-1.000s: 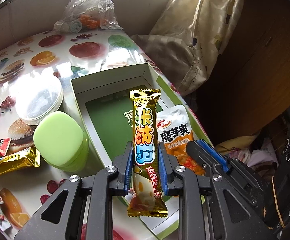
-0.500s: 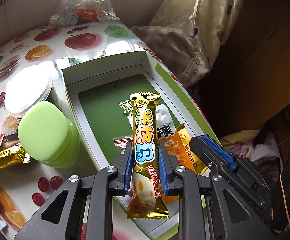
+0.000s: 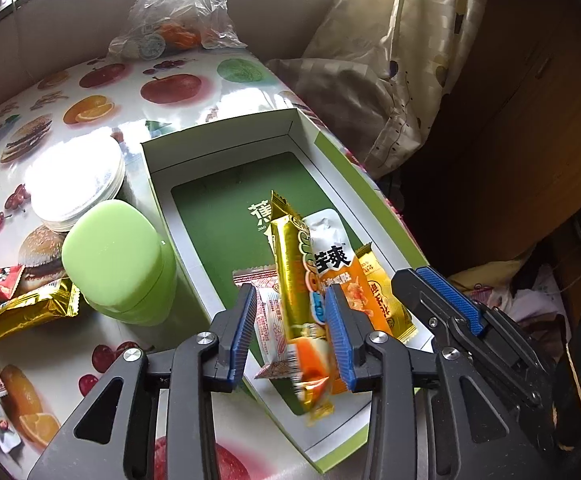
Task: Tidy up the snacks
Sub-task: 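Lower both snacks into the box and open both grippers, then withdraw both open grippers from the box, then move both open grippers back over the snack pile, then grasp the white-red nougat candy with the right gripper while the left grasps the yellow candy, then lift both candies and carry them over the green box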
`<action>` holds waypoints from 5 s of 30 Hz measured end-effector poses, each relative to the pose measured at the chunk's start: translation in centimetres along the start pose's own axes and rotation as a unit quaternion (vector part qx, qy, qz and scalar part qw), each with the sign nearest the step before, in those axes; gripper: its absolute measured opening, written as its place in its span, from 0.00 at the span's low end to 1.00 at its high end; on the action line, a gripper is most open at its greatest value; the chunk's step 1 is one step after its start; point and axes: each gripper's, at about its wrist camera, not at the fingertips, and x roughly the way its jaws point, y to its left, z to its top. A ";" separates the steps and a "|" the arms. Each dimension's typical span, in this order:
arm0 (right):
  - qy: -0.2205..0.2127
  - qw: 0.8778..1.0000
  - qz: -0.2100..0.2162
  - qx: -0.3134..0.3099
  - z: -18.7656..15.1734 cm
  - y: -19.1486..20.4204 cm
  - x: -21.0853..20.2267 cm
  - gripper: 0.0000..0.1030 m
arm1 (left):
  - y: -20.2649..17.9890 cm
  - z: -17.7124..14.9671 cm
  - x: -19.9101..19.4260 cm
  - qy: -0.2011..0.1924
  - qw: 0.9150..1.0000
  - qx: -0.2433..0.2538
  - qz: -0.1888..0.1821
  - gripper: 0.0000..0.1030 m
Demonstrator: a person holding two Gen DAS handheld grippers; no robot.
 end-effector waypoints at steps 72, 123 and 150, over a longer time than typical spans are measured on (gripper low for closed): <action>0.111 0.948 0.146 -0.261 -8.2 29.3 6.3 0.51 | 27.4 -15.1 -15.7 -0.080 0.961 -0.212 0.160 0.39; 0.121 0.956 0.134 -0.231 -10.3 26.0 4.1 0.22 | 28.0 -14.5 -13.2 -0.063 0.948 -0.216 0.226 0.23; 0.137 0.956 0.116 -0.234 -10.2 24.4 4.7 0.31 | 23.8 -14.3 -13.5 -0.071 0.966 -0.186 0.164 0.23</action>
